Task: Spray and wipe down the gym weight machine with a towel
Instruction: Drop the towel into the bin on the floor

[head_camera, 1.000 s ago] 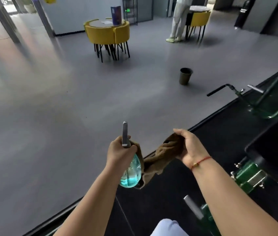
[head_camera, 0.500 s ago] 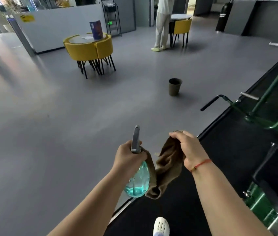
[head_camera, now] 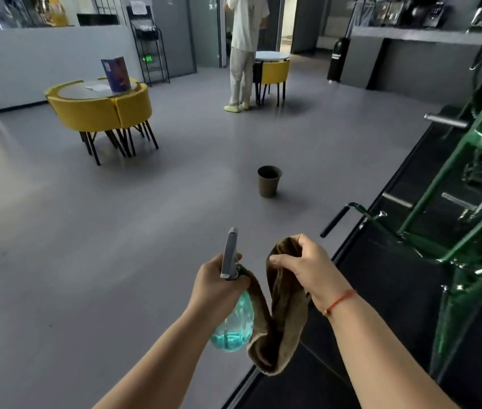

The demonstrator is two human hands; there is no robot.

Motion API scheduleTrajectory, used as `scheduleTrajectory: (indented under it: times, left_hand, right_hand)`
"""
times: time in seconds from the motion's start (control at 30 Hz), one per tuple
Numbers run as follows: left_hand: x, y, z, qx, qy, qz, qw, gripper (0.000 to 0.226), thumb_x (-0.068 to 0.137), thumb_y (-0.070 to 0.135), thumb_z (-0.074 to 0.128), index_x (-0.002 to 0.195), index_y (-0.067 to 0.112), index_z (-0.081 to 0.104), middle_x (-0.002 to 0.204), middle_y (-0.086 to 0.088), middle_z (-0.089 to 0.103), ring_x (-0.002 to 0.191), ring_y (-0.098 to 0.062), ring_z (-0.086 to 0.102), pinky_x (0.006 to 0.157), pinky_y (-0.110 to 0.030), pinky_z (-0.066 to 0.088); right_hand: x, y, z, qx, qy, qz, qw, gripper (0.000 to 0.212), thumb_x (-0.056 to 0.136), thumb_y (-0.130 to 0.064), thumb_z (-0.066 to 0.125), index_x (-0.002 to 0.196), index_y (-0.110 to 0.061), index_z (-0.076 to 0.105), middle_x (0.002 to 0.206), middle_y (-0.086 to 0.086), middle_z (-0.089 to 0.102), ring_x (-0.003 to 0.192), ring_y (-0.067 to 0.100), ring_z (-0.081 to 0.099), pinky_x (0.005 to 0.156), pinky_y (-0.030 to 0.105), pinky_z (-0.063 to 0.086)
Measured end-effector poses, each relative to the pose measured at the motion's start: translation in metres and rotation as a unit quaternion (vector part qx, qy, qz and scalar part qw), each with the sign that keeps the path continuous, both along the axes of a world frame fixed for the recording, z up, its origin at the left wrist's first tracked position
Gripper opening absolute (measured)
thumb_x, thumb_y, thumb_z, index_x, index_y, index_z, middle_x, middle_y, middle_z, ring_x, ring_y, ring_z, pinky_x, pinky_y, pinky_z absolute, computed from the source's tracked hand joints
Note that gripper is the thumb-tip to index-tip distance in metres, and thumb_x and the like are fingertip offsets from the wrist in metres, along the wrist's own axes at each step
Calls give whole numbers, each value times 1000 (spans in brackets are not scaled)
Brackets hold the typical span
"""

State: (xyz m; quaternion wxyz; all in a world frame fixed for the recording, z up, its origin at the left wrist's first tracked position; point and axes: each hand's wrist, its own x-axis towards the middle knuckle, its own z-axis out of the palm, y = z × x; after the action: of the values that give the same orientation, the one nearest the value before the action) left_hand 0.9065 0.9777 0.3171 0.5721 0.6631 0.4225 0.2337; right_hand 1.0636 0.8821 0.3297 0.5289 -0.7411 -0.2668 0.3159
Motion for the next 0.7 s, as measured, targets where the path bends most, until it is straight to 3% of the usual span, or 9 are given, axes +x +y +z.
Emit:
scheduleTrajectory:
  times: [0.17, 0.4, 0.5, 0.7]
  left_hand:
    - [61, 87, -12, 0, -8, -43, 999, 33, 79, 2, 75, 107, 19, 69, 74, 1, 64, 57, -13, 56, 52, -23, 45]
    - [152, 242, -9, 16, 6, -172, 985, 26, 78, 5, 77, 90, 26, 68, 94, 6, 69, 74, -14, 64, 66, -28, 50]
    - [187, 300, -6, 15, 13, -185, 983, 26, 77, 7, 79, 94, 24, 69, 99, 7, 69, 80, -16, 67, 70, -32, 52]
    - [253, 396, -16, -5, 12, -176, 984, 25, 74, 7, 80, 94, 20, 71, 110, 5, 72, 95, -21, 69, 86, -40, 56]
  right_hand:
    - [53, 78, -11, 16, 3, -85, 996, 14, 91, -11, 71, 103, -10, 65, 99, 14, 72, 97, 28, 70, 88, 42, 58]
    - [130, 206, -12, 50, 7, -217, 975, 6, 90, -11, 71, 95, -10, 68, 93, 16, 73, 94, 32, 70, 90, 47, 57]
    - [156, 250, -7, 54, 21, -249, 967, 6, 89, -10, 72, 95, -11, 68, 93, 15, 73, 96, 32, 70, 88, 44, 56]
    - [229, 335, -4, 56, -14, -265, 963, 11, 88, -17, 72, 99, -16, 68, 99, 10, 75, 98, 27, 71, 94, 51, 56]
